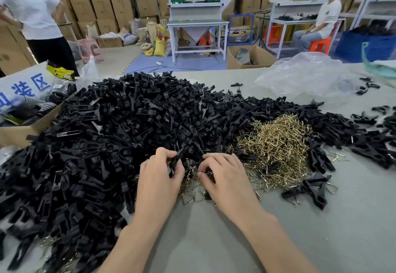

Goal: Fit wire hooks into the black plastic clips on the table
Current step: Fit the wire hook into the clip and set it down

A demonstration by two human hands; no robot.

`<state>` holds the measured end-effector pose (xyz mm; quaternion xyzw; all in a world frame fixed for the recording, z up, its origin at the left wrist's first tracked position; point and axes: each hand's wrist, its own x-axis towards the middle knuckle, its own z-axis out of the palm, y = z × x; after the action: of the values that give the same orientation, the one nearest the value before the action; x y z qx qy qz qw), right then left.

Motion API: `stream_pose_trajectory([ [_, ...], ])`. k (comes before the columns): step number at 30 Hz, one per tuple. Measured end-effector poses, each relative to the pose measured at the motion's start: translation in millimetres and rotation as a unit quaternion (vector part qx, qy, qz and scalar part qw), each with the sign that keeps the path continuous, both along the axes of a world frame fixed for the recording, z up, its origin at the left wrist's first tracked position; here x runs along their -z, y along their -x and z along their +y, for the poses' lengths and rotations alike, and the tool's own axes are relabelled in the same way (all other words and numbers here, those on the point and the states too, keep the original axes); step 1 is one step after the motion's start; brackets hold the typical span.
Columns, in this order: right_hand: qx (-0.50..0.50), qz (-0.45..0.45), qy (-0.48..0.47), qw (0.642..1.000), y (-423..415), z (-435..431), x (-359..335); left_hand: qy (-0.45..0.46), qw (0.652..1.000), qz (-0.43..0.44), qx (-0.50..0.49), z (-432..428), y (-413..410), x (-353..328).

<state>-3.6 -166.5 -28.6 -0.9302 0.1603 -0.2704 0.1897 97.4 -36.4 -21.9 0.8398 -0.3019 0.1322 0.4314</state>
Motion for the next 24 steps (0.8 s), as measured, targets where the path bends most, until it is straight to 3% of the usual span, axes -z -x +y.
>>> stream_pose_trajectory([
  [5,0.016,0.007,0.019,1.000,3,-5,-2,0.007,1.000,0.028,0.012,3,-1,0],
  [13,0.020,0.019,-0.041,0.999,5,-12,-3,0.038,0.999,0.007,0.018,2,-4,2],
  [20,0.003,0.019,-0.028,0.999,9,-18,-4,0.055,0.997,-0.020,0.044,0,-2,1],
  [24,0.003,0.032,-0.028,0.999,10,-21,-9,0.081,0.995,0.031,0.039,-1,1,3],
])
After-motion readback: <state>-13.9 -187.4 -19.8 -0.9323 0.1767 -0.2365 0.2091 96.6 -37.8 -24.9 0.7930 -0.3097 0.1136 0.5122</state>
